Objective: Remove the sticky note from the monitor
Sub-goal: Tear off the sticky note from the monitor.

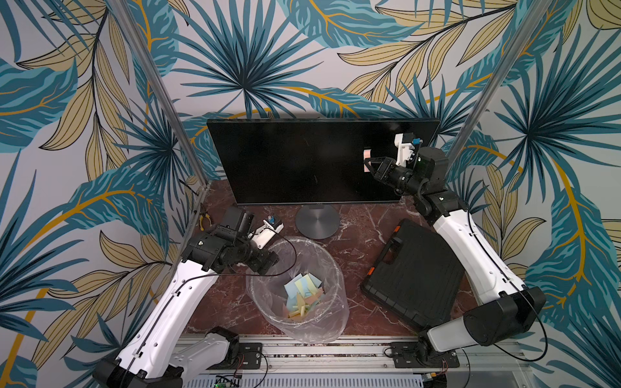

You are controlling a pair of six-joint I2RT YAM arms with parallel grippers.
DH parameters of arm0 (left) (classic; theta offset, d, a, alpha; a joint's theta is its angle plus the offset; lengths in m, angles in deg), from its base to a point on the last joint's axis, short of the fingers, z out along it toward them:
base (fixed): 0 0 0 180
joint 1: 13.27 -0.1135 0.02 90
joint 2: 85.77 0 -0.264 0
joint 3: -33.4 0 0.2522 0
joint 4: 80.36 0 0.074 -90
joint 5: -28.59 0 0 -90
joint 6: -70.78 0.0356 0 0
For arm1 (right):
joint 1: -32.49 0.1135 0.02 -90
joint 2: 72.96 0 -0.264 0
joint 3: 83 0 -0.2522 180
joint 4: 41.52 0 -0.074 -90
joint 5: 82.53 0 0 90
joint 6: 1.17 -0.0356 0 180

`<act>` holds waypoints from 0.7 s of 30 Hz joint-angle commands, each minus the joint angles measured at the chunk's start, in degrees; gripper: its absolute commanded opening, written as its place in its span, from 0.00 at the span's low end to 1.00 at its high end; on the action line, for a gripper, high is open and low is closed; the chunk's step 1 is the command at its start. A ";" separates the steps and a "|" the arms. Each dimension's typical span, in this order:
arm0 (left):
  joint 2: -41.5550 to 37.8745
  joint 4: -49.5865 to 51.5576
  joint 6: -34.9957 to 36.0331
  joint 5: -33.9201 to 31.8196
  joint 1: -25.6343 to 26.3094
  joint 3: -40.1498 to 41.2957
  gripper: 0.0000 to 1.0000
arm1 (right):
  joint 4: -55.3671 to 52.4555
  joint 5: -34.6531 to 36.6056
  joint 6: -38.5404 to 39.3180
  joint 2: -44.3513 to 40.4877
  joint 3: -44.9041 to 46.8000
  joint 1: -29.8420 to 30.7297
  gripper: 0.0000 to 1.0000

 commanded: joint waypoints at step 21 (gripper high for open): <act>-2.24 0.29 -0.10 1.58 0.21 -2.27 0.89 | 0.70 -4.95 -3.44 -8.99 2.39 0.18 0.00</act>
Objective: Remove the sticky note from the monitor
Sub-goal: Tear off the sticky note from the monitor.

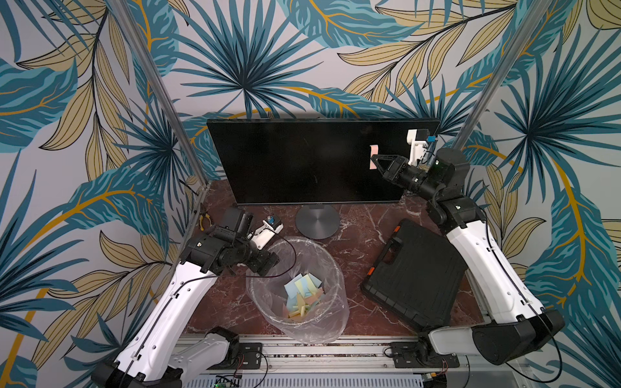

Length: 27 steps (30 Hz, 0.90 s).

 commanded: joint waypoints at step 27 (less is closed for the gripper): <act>-3.05 6.43 0.48 0.00 -0.12 -15.30 1.00 | -24.62 2.53 14.86 -7.79 -1.07 27.23 0.00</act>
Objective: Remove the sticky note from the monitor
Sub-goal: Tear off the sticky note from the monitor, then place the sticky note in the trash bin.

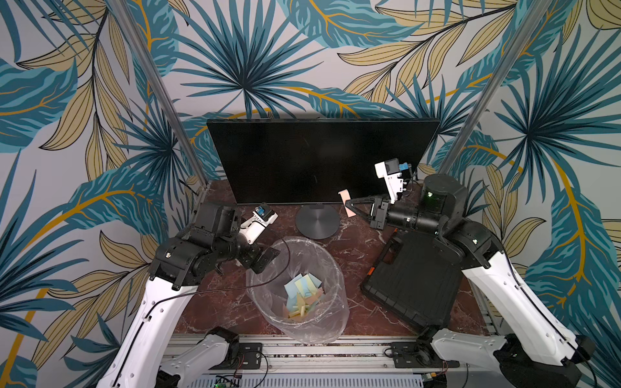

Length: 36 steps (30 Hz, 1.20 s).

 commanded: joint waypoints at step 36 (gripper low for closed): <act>-0.24 2.14 -0.88 5.92 0.64 -1.50 1.00 | -9.83 13.52 13.16 17.88 0.58 27.02 0.49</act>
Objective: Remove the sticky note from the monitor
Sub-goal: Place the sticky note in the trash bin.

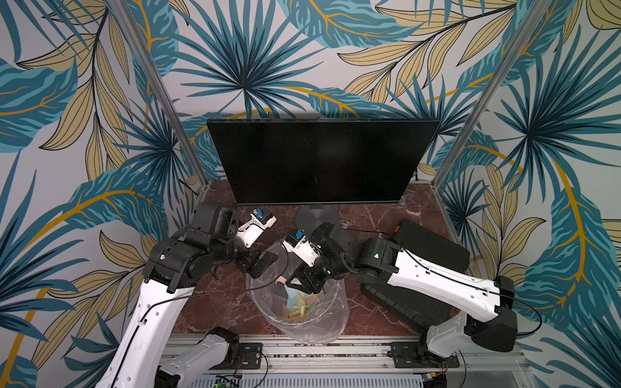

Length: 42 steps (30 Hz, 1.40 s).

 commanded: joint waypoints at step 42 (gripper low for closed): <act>-3.57 -9.58 0.09 -0.92 5.60 14.88 1.00 | 11.88 8.76 -7.42 -8.61 6.43 0.01 0.71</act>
